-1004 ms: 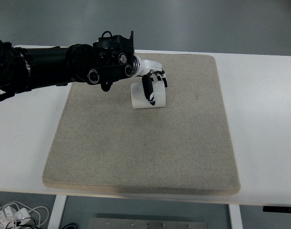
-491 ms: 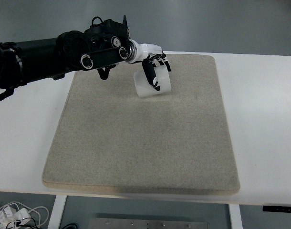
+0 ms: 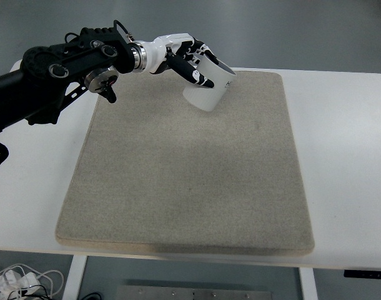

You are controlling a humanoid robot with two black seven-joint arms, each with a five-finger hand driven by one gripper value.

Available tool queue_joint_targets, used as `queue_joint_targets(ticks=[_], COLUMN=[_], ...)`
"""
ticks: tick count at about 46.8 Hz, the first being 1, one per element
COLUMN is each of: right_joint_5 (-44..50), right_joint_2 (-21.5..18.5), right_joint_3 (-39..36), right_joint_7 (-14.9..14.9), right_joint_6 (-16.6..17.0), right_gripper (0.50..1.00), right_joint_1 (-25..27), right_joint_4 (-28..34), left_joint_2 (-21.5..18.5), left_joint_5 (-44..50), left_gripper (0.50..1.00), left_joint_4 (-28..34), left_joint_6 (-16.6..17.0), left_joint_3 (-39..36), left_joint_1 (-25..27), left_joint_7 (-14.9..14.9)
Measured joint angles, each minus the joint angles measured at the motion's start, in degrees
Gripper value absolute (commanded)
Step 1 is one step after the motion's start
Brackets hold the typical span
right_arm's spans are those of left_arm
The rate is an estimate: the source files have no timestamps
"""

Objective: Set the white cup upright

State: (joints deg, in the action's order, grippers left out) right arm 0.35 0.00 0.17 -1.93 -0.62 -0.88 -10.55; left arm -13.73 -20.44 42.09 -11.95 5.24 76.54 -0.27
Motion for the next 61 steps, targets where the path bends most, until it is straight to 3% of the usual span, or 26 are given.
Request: queue_joint_targets(ticks=[15, 30, 37, 42, 61], right_joint_5=[0.0, 0.0, 0.0, 0.0, 0.0], right_joint_2=[0.0, 0.0, 0.0, 0.0, 0.0], right_joint_3=[0.0, 0.0, 0.0, 0.0, 0.0], right_joint_7=[0.0, 0.0, 0.0, 0.0, -0.01], right_joint_6=[0.0, 0.0, 0.0, 0.0, 0.0], right_gripper=[0.952, 0.952, 0.952, 0.952, 0.952], right_joint_1=[0.0, 0.0, 0.0, -0.01, 0.0], right_joint_4=[-0.01, 0.0, 0.0, 0.0, 0.0], left_joint_2=[-1.04, -0.25, -0.07, 0.01, 4.8], left_joint_5=[-0.64, -0.11, -0.08, -0.29, -1.96], left_gripper=[0.5, 0.5, 0.5, 0.5, 0.5], left_joint_4=[-0.03, -5.05, -7.36, -8.52, -13.05], left_joint_6=[-0.62, -0.28, -0.33, -0.41, 1.7], left_joint_3=[8.77, 9.71, 12.11, 12.76, 11.75], left_joint_1=[-7.44, -11.82, -14.06, -14.91, -18.66], left_joint_7=[-12.55, -28.63, -33.02, -34.65, -34.74])
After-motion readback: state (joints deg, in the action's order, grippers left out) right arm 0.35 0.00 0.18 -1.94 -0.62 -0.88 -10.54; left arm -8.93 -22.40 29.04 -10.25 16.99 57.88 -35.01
